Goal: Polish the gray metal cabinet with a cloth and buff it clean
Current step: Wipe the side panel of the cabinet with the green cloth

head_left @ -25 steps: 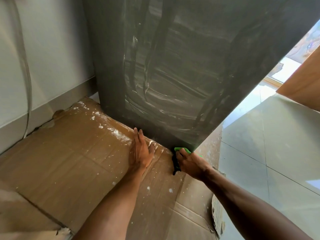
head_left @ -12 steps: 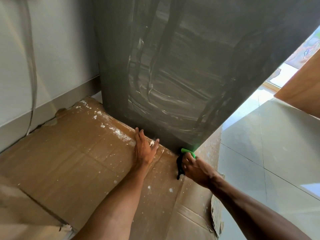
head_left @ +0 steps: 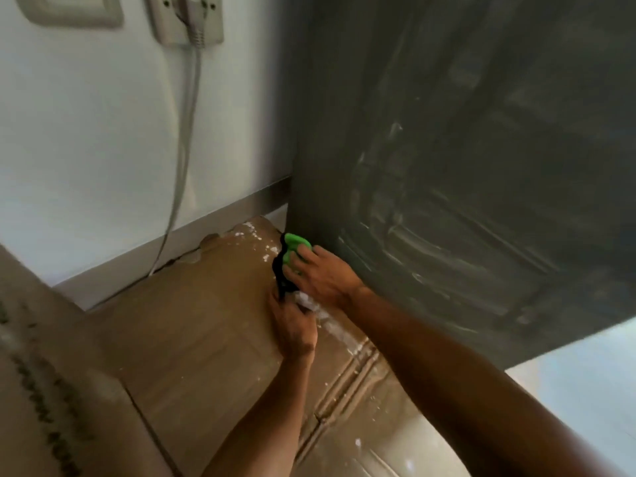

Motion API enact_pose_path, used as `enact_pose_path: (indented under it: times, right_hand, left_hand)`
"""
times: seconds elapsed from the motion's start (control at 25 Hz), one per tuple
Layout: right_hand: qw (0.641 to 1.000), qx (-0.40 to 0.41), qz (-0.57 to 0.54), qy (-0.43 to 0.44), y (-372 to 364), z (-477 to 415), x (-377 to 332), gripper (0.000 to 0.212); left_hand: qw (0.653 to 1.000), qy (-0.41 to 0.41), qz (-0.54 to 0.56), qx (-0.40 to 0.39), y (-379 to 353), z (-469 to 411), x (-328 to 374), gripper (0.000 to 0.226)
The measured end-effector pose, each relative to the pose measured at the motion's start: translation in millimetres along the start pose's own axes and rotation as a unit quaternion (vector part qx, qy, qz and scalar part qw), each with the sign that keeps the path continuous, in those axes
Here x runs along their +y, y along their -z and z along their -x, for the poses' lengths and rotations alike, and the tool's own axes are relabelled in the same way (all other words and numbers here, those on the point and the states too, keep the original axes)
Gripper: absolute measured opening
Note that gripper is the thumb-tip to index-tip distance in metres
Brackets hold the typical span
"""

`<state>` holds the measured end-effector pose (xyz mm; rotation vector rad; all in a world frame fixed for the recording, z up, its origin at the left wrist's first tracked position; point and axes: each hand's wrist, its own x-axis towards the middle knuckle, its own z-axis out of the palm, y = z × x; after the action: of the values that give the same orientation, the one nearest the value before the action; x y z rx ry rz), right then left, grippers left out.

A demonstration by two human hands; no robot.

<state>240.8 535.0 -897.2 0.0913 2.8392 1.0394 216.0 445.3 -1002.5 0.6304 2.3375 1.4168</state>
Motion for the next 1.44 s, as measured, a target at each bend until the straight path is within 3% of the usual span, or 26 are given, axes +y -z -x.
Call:
enact_pose_path:
  times: [0.12, 0.28, 0.68, 0.76, 0.92, 1.32, 1.44]
  right_hand:
    - [0.998, -0.044, 0.038, 0.0, -10, -57, 0, 0.039]
    - [0.994, -0.086, 0.044, -0.044, -30, -54, -11, 0.041]
    - [0.984, -0.156, -0.036, -0.076, -46, 123, -53, 0.062]
    - [0.985, -0.138, -0.035, -0.096, -46, 161, -58, 0.058]
    - [0.971, -0.189, -0.054, -0.135, -39, 227, -68, 0.051]
    - [0.976, -0.127, -0.055, -0.169, -11, 284, -48, 0.06]
    - [0.975, -0.129, -0.061, -0.17, -5, 285, -40, 0.068]
  left_hand:
    - [0.999, 0.017, -0.031, -0.008, 10, -24, -3, 0.068]
    - [0.999, 0.008, -0.051, 0.001, 25, -32, -10, 0.065]
    - [0.989, -0.082, -0.068, -0.106, 11, -17, 17, 0.081]
    - [0.984, -0.101, -0.061, -0.134, 0, -2, 28, 0.085]
    - [0.978, -0.127, -0.045, -0.158, -18, 25, 45, 0.082]
    - [0.979, -0.068, -0.07, -0.178, -19, 58, 66, 0.085]
    - [0.971, -0.106, -0.082, -0.196, -18, 65, 69, 0.09]
